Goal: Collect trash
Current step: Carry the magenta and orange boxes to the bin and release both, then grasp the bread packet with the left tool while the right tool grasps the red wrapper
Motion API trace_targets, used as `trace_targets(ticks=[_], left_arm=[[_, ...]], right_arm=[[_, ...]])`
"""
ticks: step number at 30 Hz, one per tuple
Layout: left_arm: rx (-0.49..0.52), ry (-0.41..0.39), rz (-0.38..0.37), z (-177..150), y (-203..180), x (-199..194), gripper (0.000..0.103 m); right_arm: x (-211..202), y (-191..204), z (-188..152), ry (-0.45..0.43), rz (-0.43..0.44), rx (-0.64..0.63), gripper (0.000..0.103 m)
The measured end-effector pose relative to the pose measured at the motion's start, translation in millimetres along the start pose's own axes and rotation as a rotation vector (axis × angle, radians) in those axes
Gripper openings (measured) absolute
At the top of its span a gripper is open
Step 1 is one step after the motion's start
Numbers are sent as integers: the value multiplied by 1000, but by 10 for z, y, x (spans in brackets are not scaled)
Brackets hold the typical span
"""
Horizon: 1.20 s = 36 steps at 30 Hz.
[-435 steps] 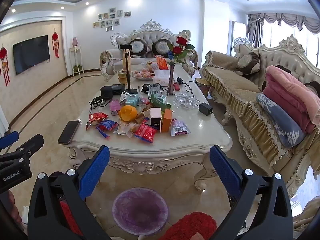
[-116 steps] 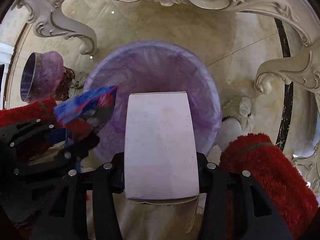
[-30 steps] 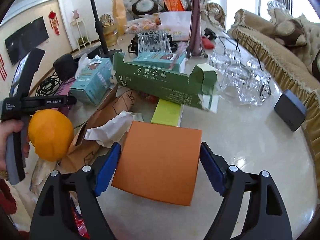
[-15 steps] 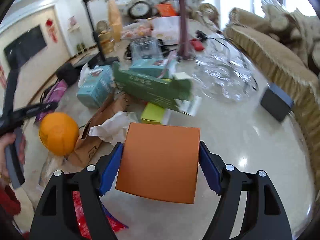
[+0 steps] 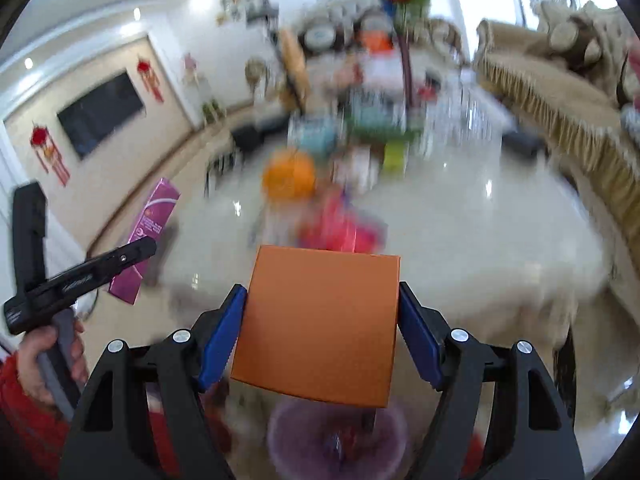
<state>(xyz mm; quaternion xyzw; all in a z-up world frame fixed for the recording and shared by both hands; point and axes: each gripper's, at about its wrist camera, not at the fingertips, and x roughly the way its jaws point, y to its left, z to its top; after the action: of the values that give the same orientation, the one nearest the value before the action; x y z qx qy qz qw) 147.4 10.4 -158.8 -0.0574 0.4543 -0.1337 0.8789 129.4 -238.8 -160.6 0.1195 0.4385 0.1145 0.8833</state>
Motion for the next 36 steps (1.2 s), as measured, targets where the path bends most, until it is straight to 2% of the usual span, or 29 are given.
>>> trace_targets(ticks=[2, 4, 5, 8, 10, 14, 17, 19, 23, 27, 29, 31, 36], left_arm=[[-49, 112, -28, -529, -20, 254, 57], [-86, 200, -29, -887, -16, 556, 57], [-100, 270, -27, -1112, -25, 779, 57], [-81, 402, 4, -1501, -85, 1258, 57], [-53, 449, 18, -1631, -136, 1429, 58], [-18, 514, 12, -1756, -150, 1602, 59], [-22, 518, 4, -1795, -117, 1621, 60], [-19, 523, 10, -1841, -80, 1626, 71], [-11, 532, 1, -1857, -114, 1620, 71], [-16, 510, -4, -1809, -97, 1554, 71], [-29, 469, 0, -1735, -59, 1452, 71], [-51, 386, 11, -1576, 18, 1247, 71], [-101, 165, 37, -1143, 212, 735, 71]], right_arm=[[296, -93, -365, 114, 6, 62, 69], [632, -193, -699, 228, -11, 110, 69], [819, -236, -871, 288, -38, 121, 69], [1239, -315, -1232, 426, -120, 108, 69], [1418, -361, -1357, 482, -142, 115, 70], [1524, -342, -1375, 495, -153, 100, 70], [1553, -360, -1424, 501, -161, 77, 71], [1616, -368, -1455, 512, -167, 69, 71], [1624, -370, -1481, 522, -138, 75, 71], [1533, -368, -1411, 481, -129, 87, 71], [1421, -358, -1340, 442, -123, 87, 71], [1263, -332, -1256, 391, -101, 83, 71], [570, -237, -828, 133, -26, 24, 71]])
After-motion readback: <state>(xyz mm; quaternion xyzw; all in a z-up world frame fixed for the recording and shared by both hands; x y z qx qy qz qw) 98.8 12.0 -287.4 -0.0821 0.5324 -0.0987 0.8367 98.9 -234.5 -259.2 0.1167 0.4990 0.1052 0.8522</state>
